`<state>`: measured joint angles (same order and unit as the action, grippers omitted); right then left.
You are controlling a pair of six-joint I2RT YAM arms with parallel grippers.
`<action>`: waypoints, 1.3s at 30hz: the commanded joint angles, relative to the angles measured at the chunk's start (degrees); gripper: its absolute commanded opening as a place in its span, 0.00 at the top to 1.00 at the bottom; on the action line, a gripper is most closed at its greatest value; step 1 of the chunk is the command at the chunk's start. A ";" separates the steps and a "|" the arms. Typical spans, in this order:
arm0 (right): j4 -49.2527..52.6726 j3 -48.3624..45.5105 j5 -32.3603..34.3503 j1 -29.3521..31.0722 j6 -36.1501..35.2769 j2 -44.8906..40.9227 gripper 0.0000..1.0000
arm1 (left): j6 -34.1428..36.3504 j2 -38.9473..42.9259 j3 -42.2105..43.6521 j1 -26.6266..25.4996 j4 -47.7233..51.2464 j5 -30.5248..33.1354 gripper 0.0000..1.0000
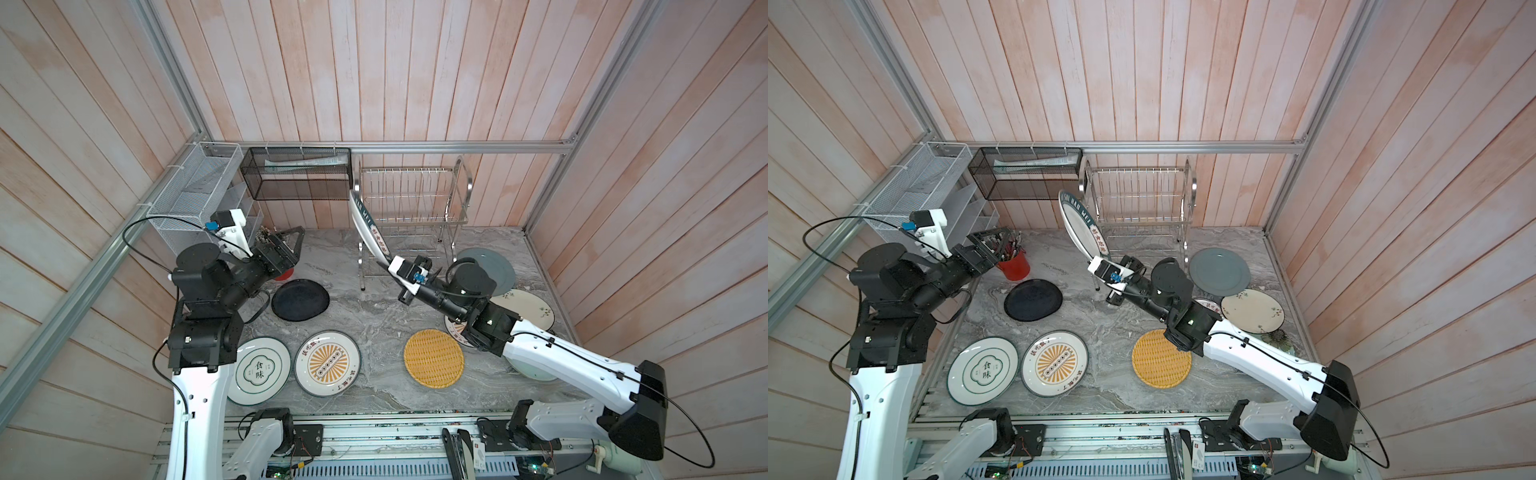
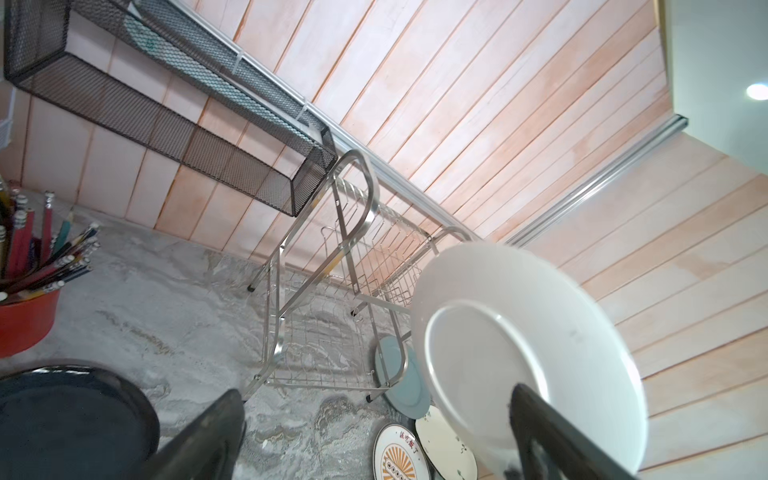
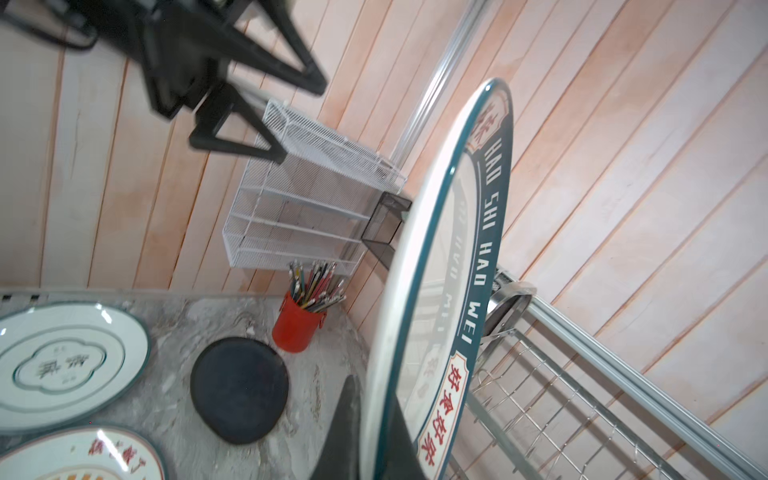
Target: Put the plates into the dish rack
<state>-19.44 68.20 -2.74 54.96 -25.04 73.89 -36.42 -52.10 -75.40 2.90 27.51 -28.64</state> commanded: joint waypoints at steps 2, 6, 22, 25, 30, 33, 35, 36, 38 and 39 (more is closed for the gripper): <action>3.74 15.37 8.79 -1.48 9.67 5.72 1.00 | 0.56 4.39 10.63 0.29 -15.61 -3.16 0.00; 6.93 25.05 8.37 -4.46 16.83 11.81 1.00 | 1.65 9.81 22.24 0.27 -27.05 -4.22 0.00; 23.23 57.62 2.69 -14.58 40.94 34.88 1.00 | 11.50 17.02 37.98 -2.09 -25.76 -8.25 0.00; 25.64 62.51 2.08 -15.47 42.21 38.85 1.00 | 12.26 18.41 40.92 -2.15 -26.18 -7.58 0.00; 30.08 70.70 3.56 -16.27 43.66 44.73 1.00 | 11.90 19.93 44.12 -2.20 -26.50 -6.43 0.00; 30.74 72.49 3.52 -16.84 44.68 46.79 1.00 | 11.12 19.79 44.67 -2.28 -26.84 -6.75 0.00; 31.21 73.07 3.44 -17.16 45.47 47.67 1.00 | 11.36 19.50 44.44 -2.28 -26.72 -6.95 0.00; 31.30 73.04 3.64 -17.23 45.56 47.90 1.00 | 11.47 19.42 44.36 -2.28 -26.72 -6.80 0.00; 31.60 73.09 3.80 -17.33 45.45 48.25 1.00 | 11.88 19.40 44.28 -2.28 -26.65 -6.78 0.00; 31.65 73.07 3.89 -17.34 45.37 48.39 1.00 | 12.00 19.35 44.19 -2.28 -26.50 -6.70 0.00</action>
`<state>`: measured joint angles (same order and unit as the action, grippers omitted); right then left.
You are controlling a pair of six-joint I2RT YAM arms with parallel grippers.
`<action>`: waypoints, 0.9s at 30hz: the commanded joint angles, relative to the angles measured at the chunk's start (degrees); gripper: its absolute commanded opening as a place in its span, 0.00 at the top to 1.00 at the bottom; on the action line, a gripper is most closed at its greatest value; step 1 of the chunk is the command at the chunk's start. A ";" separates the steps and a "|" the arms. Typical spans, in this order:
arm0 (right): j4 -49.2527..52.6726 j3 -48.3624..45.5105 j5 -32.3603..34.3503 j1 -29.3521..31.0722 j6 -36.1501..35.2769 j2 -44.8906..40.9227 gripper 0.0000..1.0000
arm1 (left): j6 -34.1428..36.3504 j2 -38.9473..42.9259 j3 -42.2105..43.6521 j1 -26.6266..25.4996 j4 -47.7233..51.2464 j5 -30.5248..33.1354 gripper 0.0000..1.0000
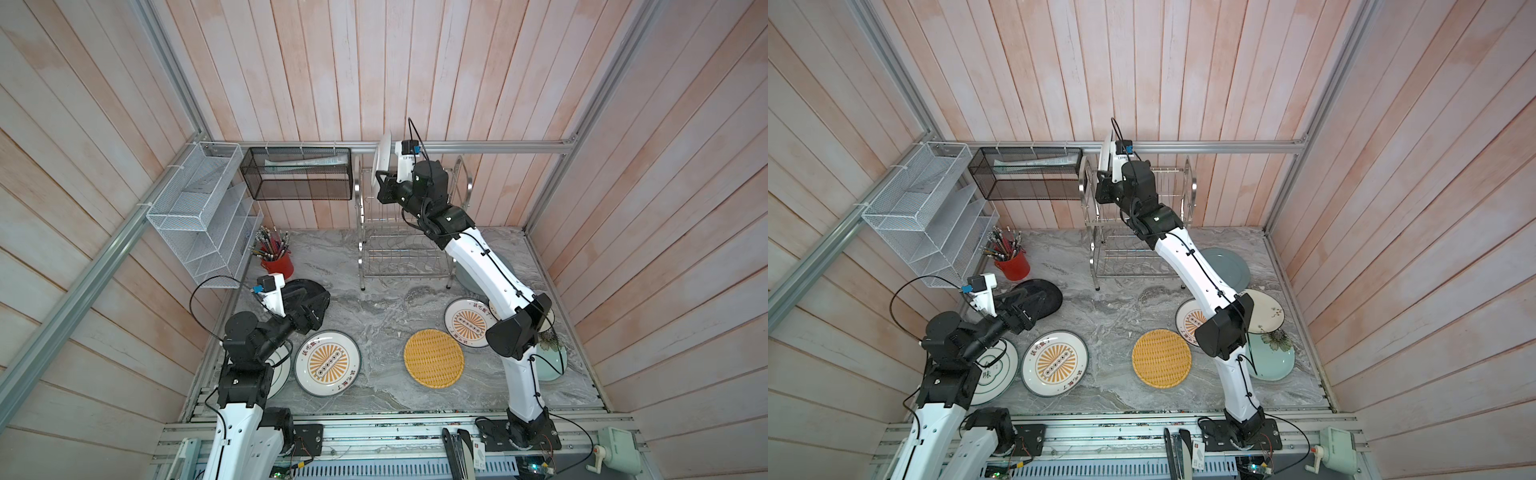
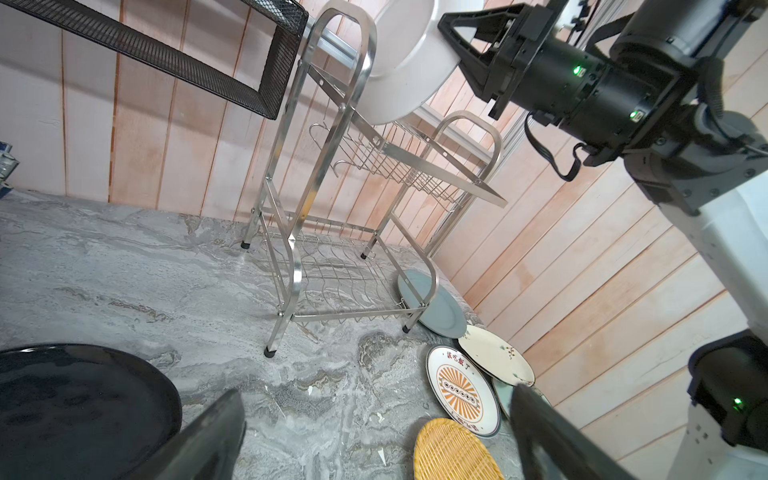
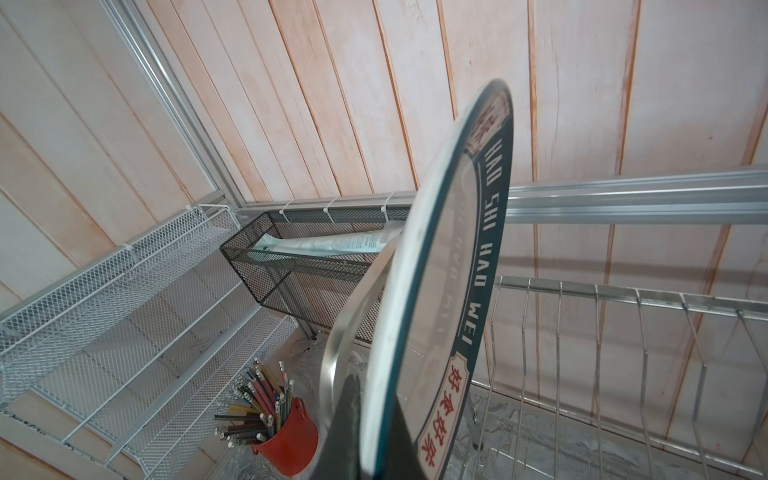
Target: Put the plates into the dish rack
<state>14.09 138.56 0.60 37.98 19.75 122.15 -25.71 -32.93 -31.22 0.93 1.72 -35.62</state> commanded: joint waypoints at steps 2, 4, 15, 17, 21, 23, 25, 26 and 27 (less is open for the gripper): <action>-1.62 2.61 0.46 -0.44 0.70 0.41 1.00 | 1.43 0.18 0.02 -0.31 -0.82 0.42 0.00; -1.43 2.49 0.24 -0.45 0.70 0.77 1.00 | 1.41 0.13 0.00 -0.32 -0.90 0.37 0.00; 0.47 1.67 0.93 -0.49 1.25 1.69 1.00 | 1.61 0.03 -0.11 -0.31 -0.73 0.46 0.00; 0.84 1.37 0.96 -0.46 1.19 1.61 1.00 | 1.71 0.08 -0.15 -0.32 -0.65 0.46 0.00; 0.96 -0.28 0.95 -0.45 1.16 0.84 1.00 | 1.75 0.19 -0.11 -0.31 -0.47 0.49 0.00; 0.97 -0.87 1.13 -0.36 0.60 0.48 1.00 | 1.78 0.18 -0.11 -0.32 -0.49 0.55 0.00; 1.36 -0.96 1.34 0.07 -0.29 0.45 1.00 | 1.77 0.15 -0.09 -0.31 -0.48 0.55 0.00; 1.62 -1.08 1.57 0.24 -0.56 0.46 1.00 | 1.74 0.19 -0.08 -0.31 -0.49 0.50 0.00; 1.87 -0.99 1.55 0.32 -0.74 0.52 1.00 | 1.74 0.21 -0.13 -0.31 -0.40 0.56 0.00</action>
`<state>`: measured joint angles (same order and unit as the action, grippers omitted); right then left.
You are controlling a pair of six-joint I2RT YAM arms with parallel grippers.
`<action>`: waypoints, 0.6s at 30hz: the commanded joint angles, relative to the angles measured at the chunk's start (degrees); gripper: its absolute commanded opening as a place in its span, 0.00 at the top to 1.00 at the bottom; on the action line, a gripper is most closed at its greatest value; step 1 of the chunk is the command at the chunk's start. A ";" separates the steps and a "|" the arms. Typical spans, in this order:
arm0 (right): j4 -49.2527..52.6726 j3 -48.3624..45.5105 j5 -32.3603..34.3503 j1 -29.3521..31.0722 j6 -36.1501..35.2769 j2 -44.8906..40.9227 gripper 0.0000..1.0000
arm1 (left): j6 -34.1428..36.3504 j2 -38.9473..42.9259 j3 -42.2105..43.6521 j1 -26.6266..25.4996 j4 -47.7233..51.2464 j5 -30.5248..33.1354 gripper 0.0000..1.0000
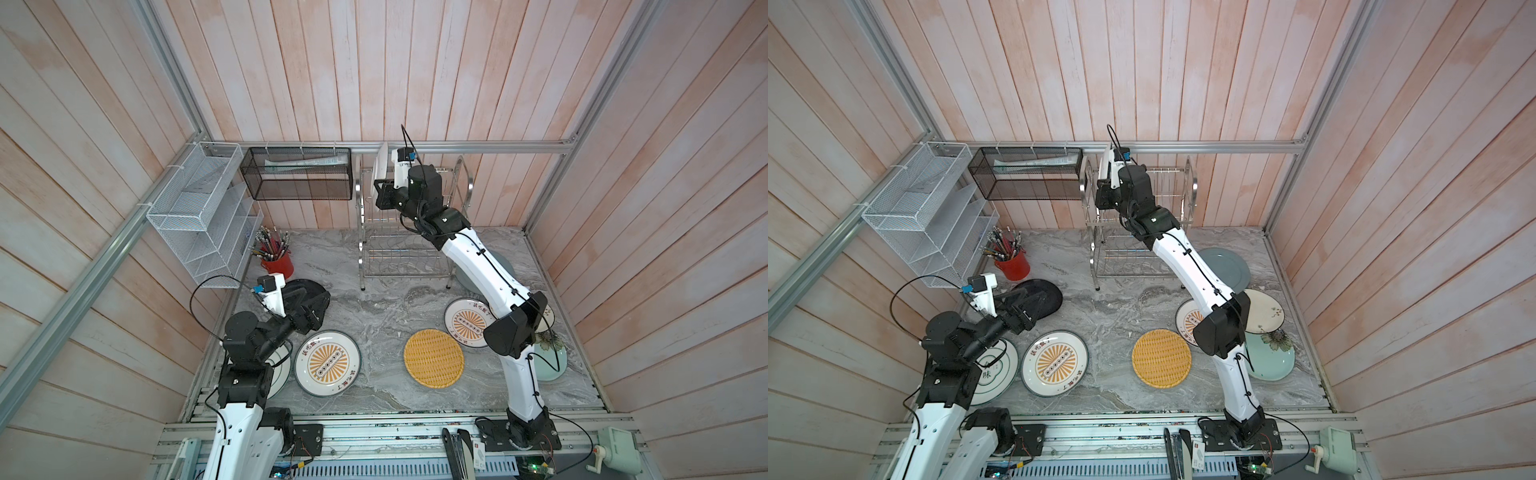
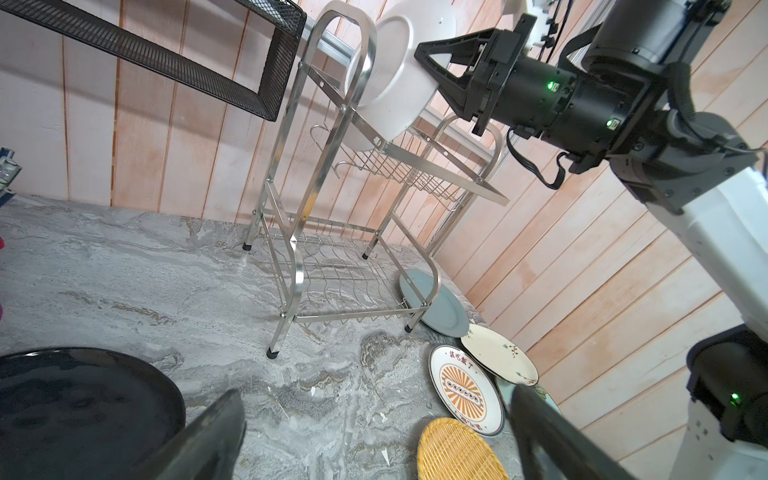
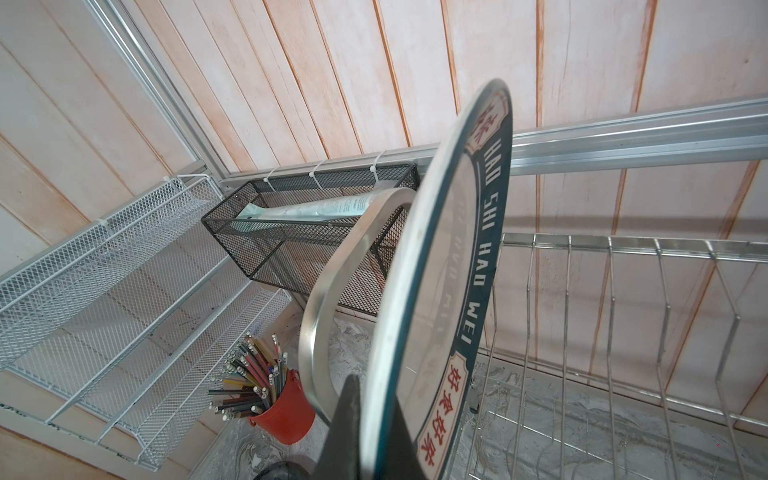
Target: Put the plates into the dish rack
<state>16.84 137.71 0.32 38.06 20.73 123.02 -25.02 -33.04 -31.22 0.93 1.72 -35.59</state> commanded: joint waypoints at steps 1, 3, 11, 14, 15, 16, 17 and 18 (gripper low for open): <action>-0.44 -0.23 2.16 0.26 -1.88 -0.26 1.00 | 1.10 0.26 -0.11 -0.27 -0.38 0.53 0.00; 0.19 -0.24 2.40 0.39 -2.07 -0.21 1.00 | 1.05 0.40 -0.15 -0.31 -0.27 0.61 0.00; 1.60 0.01 5.05 1.57 -5.33 0.11 1.00 | 1.21 0.42 -0.23 -0.29 -0.13 0.87 0.00; 2.21 0.10 6.21 2.14 -6.52 0.20 1.00 | 1.42 0.45 -0.16 -0.31 -0.08 0.96 0.00; 2.47 0.05 6.34 2.27 -6.73 0.25 1.00 | 1.44 0.44 -0.17 -0.31 -0.05 1.05 0.00; 2.68 0.09 6.37 2.35 -7.05 0.32 1.00 | 1.44 0.47 -0.22 -0.31 -0.01 1.05 0.00; 2.90 0.10 6.34 2.45 -7.23 0.46 1.00 | 1.46 0.43 -0.17 -0.31 -0.09 1.14 0.00; 3.08 0.08 6.22 2.54 -7.36 0.52 1.00 | 1.48 0.35 -0.19 -0.31 -0.09 1.14 0.00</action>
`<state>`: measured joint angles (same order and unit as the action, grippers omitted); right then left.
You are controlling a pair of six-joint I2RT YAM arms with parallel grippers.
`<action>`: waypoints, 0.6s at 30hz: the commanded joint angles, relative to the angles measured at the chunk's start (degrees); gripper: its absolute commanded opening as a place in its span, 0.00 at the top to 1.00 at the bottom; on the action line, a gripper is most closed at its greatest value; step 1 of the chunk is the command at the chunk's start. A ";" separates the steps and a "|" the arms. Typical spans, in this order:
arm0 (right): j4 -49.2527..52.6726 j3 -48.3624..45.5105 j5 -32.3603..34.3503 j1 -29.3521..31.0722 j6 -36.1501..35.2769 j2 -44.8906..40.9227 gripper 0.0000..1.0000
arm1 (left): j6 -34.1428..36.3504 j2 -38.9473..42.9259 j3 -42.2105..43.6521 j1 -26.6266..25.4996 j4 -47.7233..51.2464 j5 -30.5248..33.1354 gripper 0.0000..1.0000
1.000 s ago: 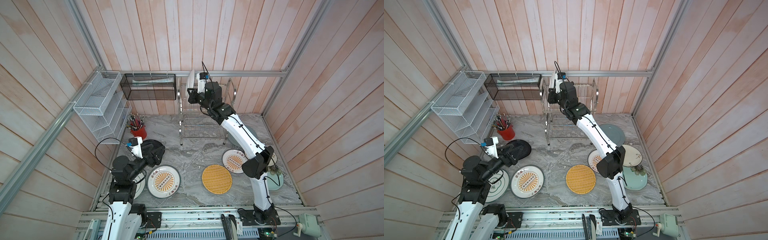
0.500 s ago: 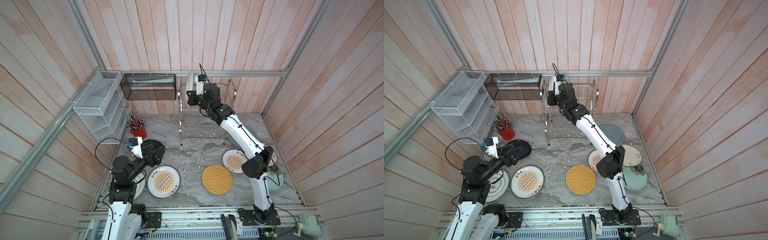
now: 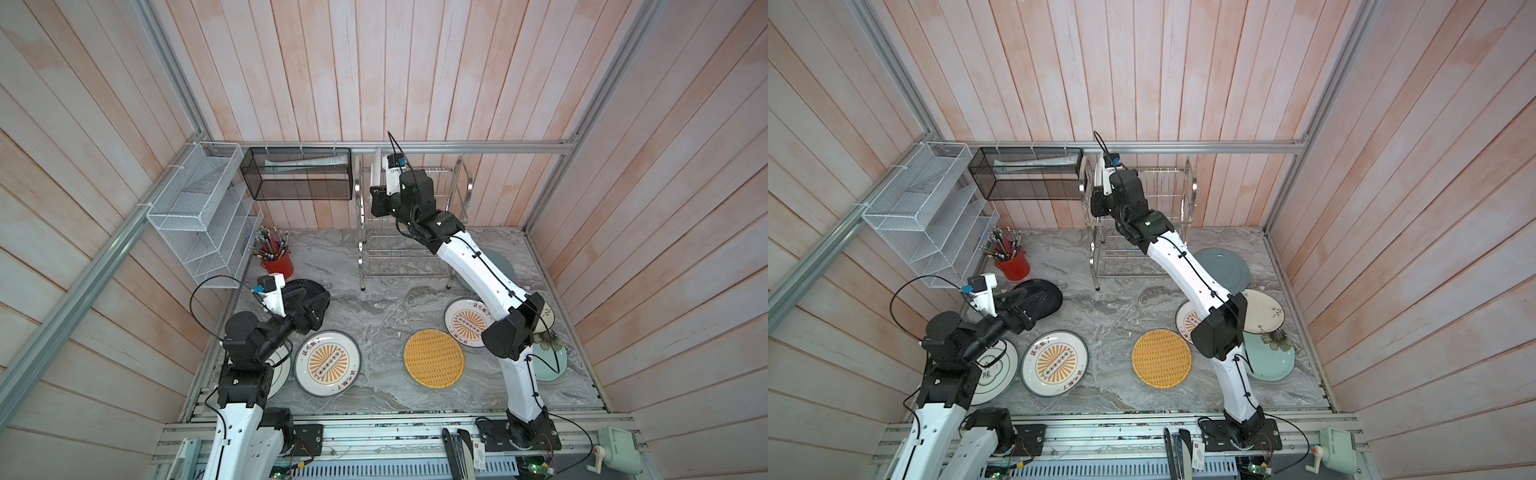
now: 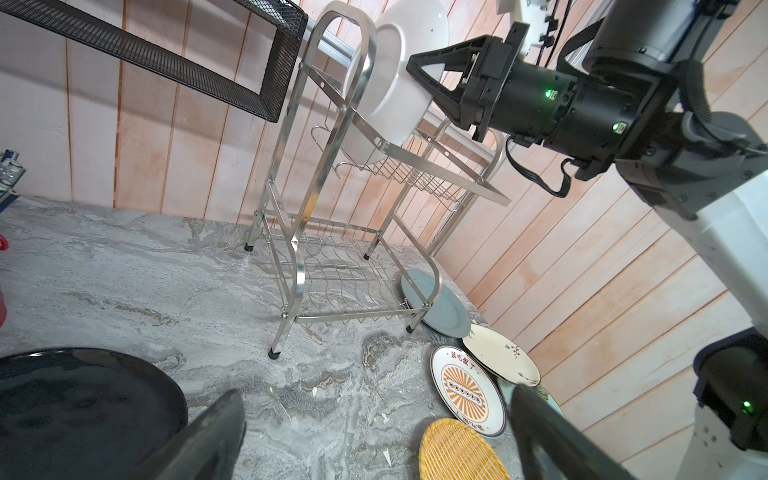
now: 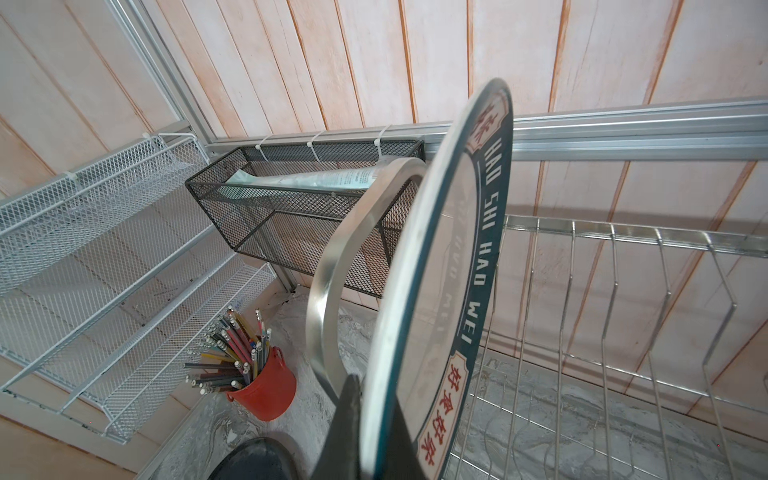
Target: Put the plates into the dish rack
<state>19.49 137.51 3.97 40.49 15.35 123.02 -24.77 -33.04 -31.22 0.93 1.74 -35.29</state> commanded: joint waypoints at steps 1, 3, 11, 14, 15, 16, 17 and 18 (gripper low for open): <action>0.63 0.30 2.39 0.12 -2.08 0.67 1.00 | 1.26 0.35 -0.18 -0.31 -0.09 0.83 0.00; 0.99 0.29 2.05 0.20 -2.38 0.90 1.00 | 1.30 0.36 -0.19 -0.31 -0.12 0.83 0.00; 1.43 0.23 0.54 0.47 -3.58 0.82 0.83 | 1.36 0.39 -0.31 -0.37 0.11 1.10 0.00; 1.35 0.30 -0.18 0.54 -3.73 0.50 0.77 | 1.46 0.39 -0.29 -0.31 0.24 1.19 0.00; 1.22 0.28 -0.48 0.55 -3.75 0.39 0.75 | 1.45 0.42 -0.32 -0.31 0.20 1.19 0.00; 1.14 0.28 -0.81 0.55 -3.82 0.41 0.73 | 1.48 0.37 -0.34 -0.31 0.24 1.27 0.00; 1.17 0.23 -1.07 0.64 -3.75 0.38 0.71 | 1.45 0.36 -0.38 -0.36 0.20 1.27 0.00; 1.08 0.34 -1.21 0.64 -3.58 0.28 0.70 | 1.55 0.35 -0.33 -0.32 0.28 1.34 0.00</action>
<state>20.29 137.51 3.66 40.84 11.92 123.02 -24.58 -33.04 -31.22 0.93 1.74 -34.48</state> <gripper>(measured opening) 0.295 0.999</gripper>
